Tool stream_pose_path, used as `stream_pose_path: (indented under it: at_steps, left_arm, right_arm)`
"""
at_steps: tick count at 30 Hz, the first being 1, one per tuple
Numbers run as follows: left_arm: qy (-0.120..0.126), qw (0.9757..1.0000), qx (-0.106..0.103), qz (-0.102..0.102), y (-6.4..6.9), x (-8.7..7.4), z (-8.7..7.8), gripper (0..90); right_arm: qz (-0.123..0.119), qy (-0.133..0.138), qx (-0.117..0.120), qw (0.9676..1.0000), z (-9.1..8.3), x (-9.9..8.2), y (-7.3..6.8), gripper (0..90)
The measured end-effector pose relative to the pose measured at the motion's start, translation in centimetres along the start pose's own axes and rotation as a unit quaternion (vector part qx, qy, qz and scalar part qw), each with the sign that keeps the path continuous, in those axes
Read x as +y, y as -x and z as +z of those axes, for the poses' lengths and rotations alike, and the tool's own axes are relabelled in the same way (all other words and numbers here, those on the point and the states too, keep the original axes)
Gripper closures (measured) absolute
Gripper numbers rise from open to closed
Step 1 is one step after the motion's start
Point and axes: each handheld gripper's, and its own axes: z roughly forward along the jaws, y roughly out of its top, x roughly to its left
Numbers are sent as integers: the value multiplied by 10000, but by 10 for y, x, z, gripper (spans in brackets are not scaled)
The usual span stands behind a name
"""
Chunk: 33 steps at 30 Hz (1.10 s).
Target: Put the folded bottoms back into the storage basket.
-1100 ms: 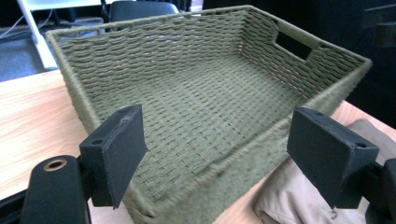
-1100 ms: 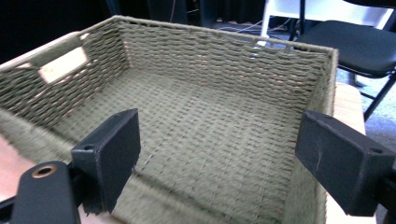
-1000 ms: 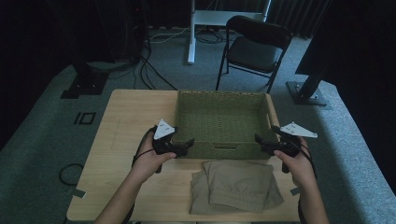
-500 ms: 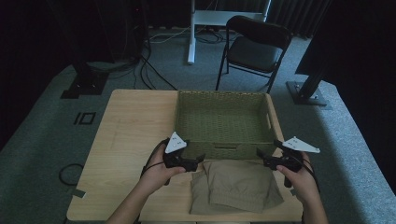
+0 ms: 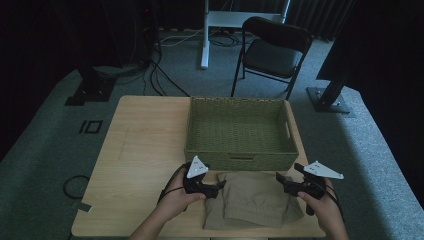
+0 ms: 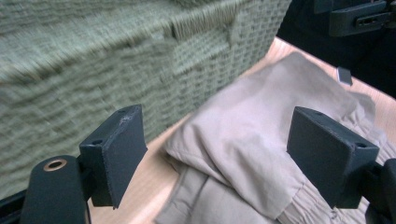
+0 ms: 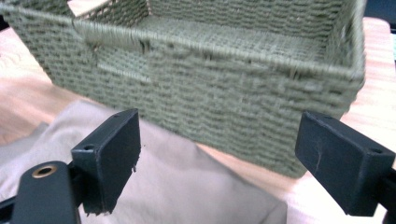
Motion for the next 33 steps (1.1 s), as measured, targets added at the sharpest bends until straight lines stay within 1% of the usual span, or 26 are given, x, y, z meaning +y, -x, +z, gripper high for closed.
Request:
stream_pose_path:
  at_steps: [1,3,6,7,10,12,15,19,21,24,27,29,31,33]
  left_arm:
    - [-36,10000,13,5,1,-2,3,203]
    - [-69,10000,-27,-35,3,-6,7,203]
    - [-152,9998,-89,-38,7,-12,14,203]
    - [-194,9998,-100,-32,8,-14,16,203]
    - [-332,9994,-39,-61,10,-19,21,203]
    - [-458,9989,8,-97,10,-23,25,203]
    - [-665,9977,60,-73,11,-28,31,202]
    - [-783,9968,122,-106,11,-32,40,200]
    - [-806,9965,166,-152,10,-33,44,200]
    - [-828,9963,128,-203,9,-34,48,199]
    - [-856,9960,141,-228,6,-34,53,199]
    - [-908,9954,182,-236,4,-35,56,194]
    - [-936,9952,220,-199,3,-36,59,193]
    - [-929,9952,202,-222,2,-36,62,186]
  right_arm:
    - [3,-31,-2,10000,1,-3,0,139]
    - [-11,-103,44,9999,2,-8,-1,139]
    - [25,-182,89,9998,4,-18,-3,138]
    - [32,-235,69,9997,6,-21,-3,139]
    - [55,-410,-26,9991,11,-30,-1,139]
    - [95,-492,-85,9987,15,-35,2,139]
    - [157,-621,-144,9978,20,-42,5,139]
    - [128,-808,-284,9962,24,-50,7,138]
    - [148,-885,-306,9955,26,-53,8,138]
    - [68,-990,-300,9946,30,-58,9,138]
    - [113,-1063,-280,9939,33,-62,9,138]
    - [169,-1082,-273,9936,34,-63,10,139]
    - [209,-1088,-260,9935,35,-63,11,138]
    - [197,-1042,-254,9940,35,-64,11,137]
